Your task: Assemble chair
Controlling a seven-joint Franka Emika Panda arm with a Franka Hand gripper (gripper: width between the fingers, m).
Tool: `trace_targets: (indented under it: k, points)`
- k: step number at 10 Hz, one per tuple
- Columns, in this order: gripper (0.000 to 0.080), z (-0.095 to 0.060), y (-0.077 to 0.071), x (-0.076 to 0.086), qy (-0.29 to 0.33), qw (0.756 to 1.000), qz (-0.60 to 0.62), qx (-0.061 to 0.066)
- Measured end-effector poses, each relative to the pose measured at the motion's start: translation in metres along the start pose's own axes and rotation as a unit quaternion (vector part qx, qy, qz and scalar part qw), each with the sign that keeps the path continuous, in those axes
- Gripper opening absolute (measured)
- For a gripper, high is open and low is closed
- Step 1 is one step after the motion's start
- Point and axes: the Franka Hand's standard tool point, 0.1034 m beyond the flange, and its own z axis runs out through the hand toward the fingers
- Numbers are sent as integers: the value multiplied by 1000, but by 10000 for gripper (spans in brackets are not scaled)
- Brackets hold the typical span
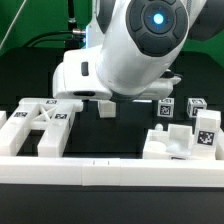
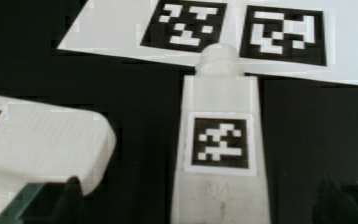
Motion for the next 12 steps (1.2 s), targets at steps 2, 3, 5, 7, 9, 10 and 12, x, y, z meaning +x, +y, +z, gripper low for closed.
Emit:
trace_targets:
  k: [2, 3, 5, 7, 9, 10, 12]
  points:
    - [649, 2, -1, 1, -4, 1000, -7, 0]
    - [649, 2, -2, 0, -10, 1000, -10, 1]
    - [649, 0, -1, -4, -96, 995, -8, 6]
    - [649, -9, -2, 3, -104, 995, -7, 3]
    - [649, -5, -2, 6, -101, 995, -5, 2]
    - [649, -1, -3, 9, -96, 995, -5, 1]
    - [649, 10, -7, 15, -88, 996, -8, -1]
